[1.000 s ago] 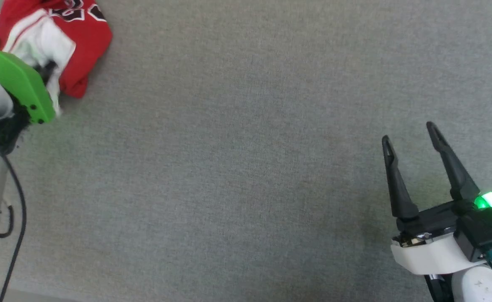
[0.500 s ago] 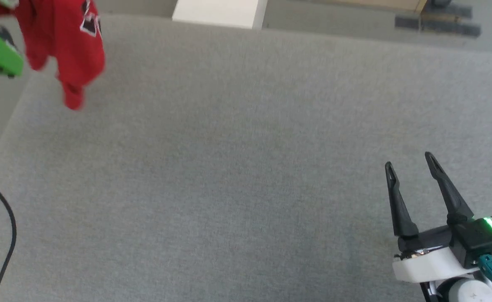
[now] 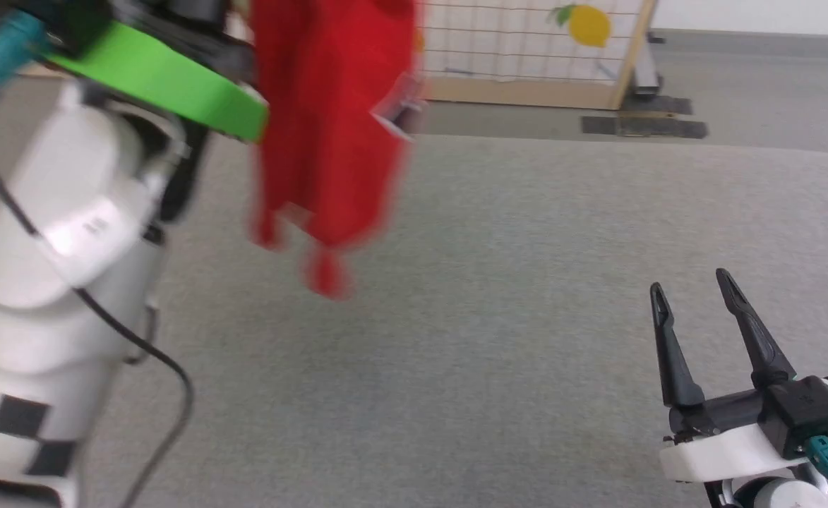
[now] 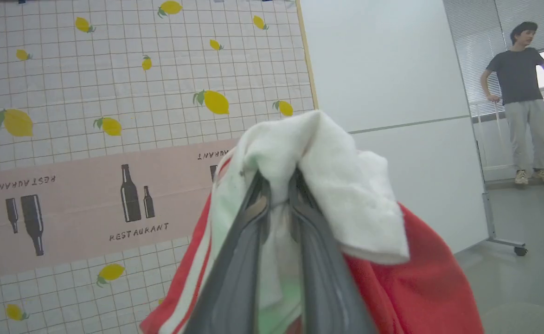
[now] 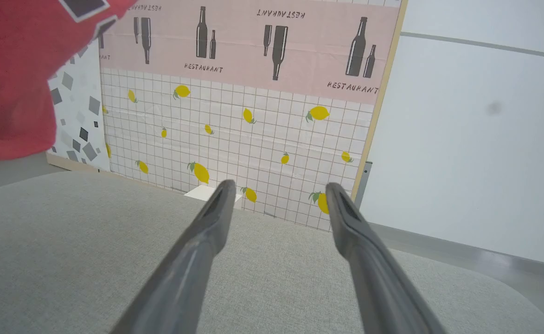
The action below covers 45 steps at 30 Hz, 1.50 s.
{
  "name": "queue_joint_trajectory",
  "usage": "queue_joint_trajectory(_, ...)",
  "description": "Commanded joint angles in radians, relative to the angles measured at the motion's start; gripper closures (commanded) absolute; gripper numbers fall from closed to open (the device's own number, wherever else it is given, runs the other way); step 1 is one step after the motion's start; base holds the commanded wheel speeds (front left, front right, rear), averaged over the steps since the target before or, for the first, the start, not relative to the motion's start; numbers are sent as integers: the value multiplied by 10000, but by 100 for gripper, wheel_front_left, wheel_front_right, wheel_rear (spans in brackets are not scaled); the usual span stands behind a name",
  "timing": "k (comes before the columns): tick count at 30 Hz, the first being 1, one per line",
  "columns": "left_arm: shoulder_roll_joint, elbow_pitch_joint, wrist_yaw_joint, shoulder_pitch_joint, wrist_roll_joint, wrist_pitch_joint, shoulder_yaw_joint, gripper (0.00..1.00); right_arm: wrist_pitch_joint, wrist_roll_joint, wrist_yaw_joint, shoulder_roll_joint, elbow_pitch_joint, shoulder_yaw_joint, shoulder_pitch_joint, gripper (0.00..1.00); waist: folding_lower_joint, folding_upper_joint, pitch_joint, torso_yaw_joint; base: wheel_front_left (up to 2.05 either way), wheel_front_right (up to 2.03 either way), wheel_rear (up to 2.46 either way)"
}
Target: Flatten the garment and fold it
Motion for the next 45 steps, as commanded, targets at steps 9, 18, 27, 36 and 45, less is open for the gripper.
queue_joint_trajectory(9,-1811,-176,823,1598,-110,-320,-817,100,-50,271,-17,17,-180,-102,-168,0,1,0,815,-1868,0,0,0)
queue_joint_trajectory(18,-2052,3592,227,3648,-2,-34,-2215,21,-50,407,-17,17,40,230,-328,0,1,0,1390,-1867,0,0,0)
queue_joint_trajectory(27,-2064,5029,23,3599,333,-460,-2088,0,-51,270,-17,18,537,304,-278,0,1,0,818,-1155,0,0,0)
queue_joint_trajectory(36,-1514,1823,473,5182,1025,-491,2,0,-50,270,-17,18,907,200,320,0,1,0,-575,-322,0,0,0)
queue_joint_trajectory(45,-1351,-788,884,8396,1377,-493,1508,0,2,309,-17,18,1128,218,956,0,1,0,-1329,156,0,0,0)
